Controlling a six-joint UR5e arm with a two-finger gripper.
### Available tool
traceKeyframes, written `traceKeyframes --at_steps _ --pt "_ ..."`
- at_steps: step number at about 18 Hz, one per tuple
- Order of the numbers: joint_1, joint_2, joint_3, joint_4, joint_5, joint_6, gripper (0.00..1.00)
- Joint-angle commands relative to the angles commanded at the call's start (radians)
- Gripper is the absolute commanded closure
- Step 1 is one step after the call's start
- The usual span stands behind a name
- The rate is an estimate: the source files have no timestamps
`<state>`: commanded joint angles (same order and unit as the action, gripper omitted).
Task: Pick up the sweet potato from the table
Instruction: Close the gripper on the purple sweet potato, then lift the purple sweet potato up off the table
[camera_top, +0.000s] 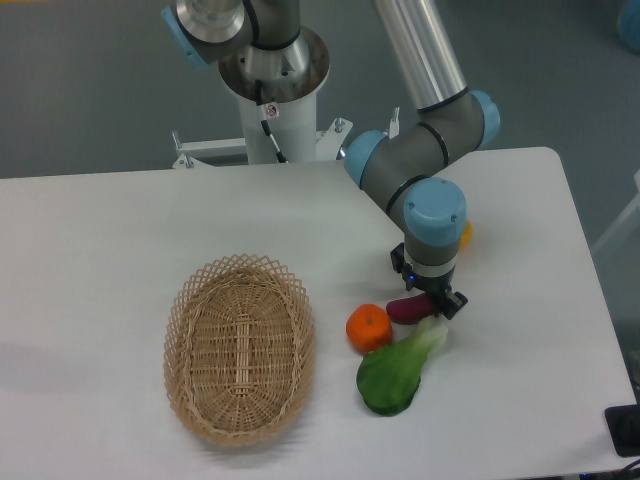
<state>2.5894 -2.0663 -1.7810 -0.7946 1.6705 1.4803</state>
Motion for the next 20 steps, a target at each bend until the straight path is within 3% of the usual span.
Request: traceKeyframes --at_steps 3,7,13,17,20 --pt "0.000 0.005 0.000 -0.002 0.000 0.002 0.55" --pt "0.002 0.015 0.005 -0.003 0.000 0.011 0.58" --pt "0.018 0.103 0.017 -0.035 -0.005 0.047 0.61" --pt "0.028 0.185 0.040 -0.133 -0.015 0.060 0.61" --pt "0.014 0.230 0.080 -0.204 -0.101 0.026 0.61"
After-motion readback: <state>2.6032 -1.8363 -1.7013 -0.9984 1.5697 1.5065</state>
